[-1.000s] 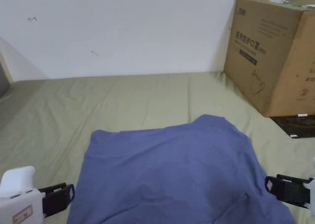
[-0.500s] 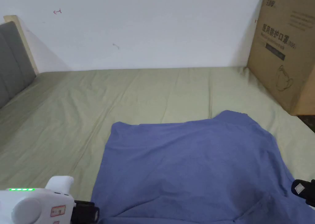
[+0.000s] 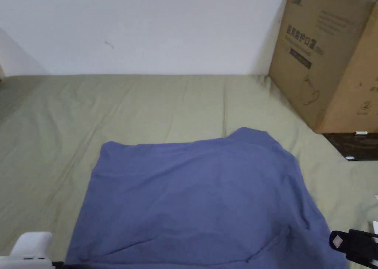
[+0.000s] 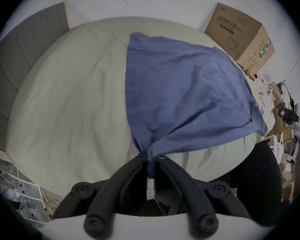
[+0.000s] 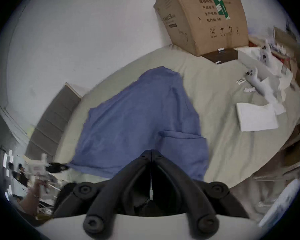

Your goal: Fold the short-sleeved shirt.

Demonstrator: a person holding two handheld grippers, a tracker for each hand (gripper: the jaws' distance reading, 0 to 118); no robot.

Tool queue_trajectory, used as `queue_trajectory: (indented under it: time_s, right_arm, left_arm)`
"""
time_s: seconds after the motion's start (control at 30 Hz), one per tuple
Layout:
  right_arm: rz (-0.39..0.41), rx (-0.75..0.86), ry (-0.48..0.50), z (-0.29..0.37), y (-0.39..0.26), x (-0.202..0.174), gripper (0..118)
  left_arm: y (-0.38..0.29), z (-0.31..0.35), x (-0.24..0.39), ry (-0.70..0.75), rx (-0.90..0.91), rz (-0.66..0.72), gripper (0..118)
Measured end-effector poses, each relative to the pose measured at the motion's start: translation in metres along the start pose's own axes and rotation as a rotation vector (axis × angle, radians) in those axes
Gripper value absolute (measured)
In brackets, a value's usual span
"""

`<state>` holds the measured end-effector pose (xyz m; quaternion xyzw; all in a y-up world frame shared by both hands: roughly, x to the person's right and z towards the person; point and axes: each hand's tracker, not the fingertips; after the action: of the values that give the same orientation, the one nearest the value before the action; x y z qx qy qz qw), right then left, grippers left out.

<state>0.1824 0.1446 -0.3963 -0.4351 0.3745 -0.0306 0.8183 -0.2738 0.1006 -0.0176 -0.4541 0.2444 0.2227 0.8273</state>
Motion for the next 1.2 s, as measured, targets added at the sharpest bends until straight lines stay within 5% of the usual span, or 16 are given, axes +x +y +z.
queue_trajectory:
  time_s: [0.03, 0.07, 0.13, 0.33, 0.4, 0.43, 0.5, 0.57, 1.2]
  right_arm:
    - [0.027, -0.037, -0.071, -0.003, 0.002, 0.003, 92]
    - [0.047, -0.08, -0.118, -0.008, 0.003, 0.005, 116]
    - [0.077, -0.266, -0.191, -0.033, -0.002, 0.026, 118]
    - [0.139, -0.399, -0.295, -0.075, -0.028, 0.055, 114]
    - [0.161, -0.428, -0.275, -0.076, -0.032, 0.05, 102]
    - [0.166, -0.435, -0.26, -0.077, -0.034, 0.049, 82]
    - [0.175, -0.428, -0.227, -0.074, -0.037, 0.046, 21]
    - [0.259, -0.374, -0.225, -0.062, -0.036, 0.038, 1]
    - [0.198, -0.27, -0.161, -0.01, 0.035, 0.027, 1]
  left_arm:
    - [0.0, 0.004, 0.002, -0.005, 0.007, 0.003, 5]
    - [-0.001, 0.008, 0.003, -0.007, 0.015, 0.003, 5]
    - [-0.001, 0.015, 0.008, -0.009, 0.034, 0.001, 5]
    - [-0.001, 0.023, 0.019, -0.008, 0.04, -0.006, 5]
    - [0.001, 0.024, 0.02, 0.004, 0.032, 0.003, 5]
    - [0.001, 0.023, 0.02, 0.007, 0.028, 0.008, 5]
    - [0.001, 0.023, 0.019, 0.008, 0.026, 0.014, 5]
    - [-0.001, 0.024, 0.02, 0.01, 0.024, 0.012, 5]
    - [0.048, 0.035, 0.018, -0.011, 0.036, -0.008, 5]
